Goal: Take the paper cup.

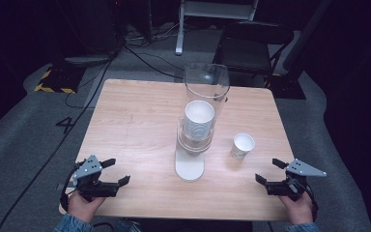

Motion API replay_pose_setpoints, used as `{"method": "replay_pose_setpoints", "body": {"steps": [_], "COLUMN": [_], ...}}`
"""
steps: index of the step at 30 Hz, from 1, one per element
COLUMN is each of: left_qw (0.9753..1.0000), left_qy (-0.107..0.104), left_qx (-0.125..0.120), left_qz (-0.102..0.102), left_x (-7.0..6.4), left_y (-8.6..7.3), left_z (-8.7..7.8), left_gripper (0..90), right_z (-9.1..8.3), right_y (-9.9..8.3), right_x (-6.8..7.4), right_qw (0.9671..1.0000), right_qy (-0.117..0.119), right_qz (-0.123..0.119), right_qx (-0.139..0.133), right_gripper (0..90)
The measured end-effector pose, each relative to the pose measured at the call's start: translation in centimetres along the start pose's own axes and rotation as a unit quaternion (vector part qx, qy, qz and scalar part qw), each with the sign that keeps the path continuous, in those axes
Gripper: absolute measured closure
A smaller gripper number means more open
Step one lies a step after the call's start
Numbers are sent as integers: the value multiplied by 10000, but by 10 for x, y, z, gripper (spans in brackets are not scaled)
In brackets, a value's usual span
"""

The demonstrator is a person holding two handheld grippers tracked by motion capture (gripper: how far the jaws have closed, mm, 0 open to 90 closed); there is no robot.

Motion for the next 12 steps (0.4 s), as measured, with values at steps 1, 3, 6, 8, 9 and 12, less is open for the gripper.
{"method": "replay_pose_setpoints", "body": {"steps": [1, 3, 6, 8, 9, 12], "left_qw": [10000, 9996, 9977, 9961, 9960, 9963], "left_qy": [33, 179, 267, 284, 276, 249], "left_qx": [-62, -189, -429, -433, -411, -357], "left_qz": [-41, -100, -463, -708, -743, -738], "left_x": [0, 2, 8, 12, 13, 13], "left_y": [0, -1, -3, -6, -7, -7], "left_z": [0, -3, -5, -4, -3, -1], "left_gripper": [150, 151, 151, 152, 153, 154], "right_z": [1, 3, 5, 7, 7, 8], "right_y": [0, -1, -2, -2, -2, -2], "right_x": [0, 0, 0, -1, -1, 0], "right_qw": [10000, 10000, 10000, 9999, 9999, 9998], "right_qy": [-12, -50, -23, 32, -1, -73], "right_qz": [2, -49, 16, 38, 22, -44], "right_qx": [12, 53, 89, 109, 137, 188], "right_gripper": [34, 52, 83, 104, 119, 147]}}
Point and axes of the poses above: each handheld gripper's, and its own axes: z roughly forward along the jaws, y roughly out of its top, x roughly to its left, the point moved 1 cm from there along z, roughly forward along the jaws, and after that the axes turned 11 degrees about z, right-handed, at the moved point
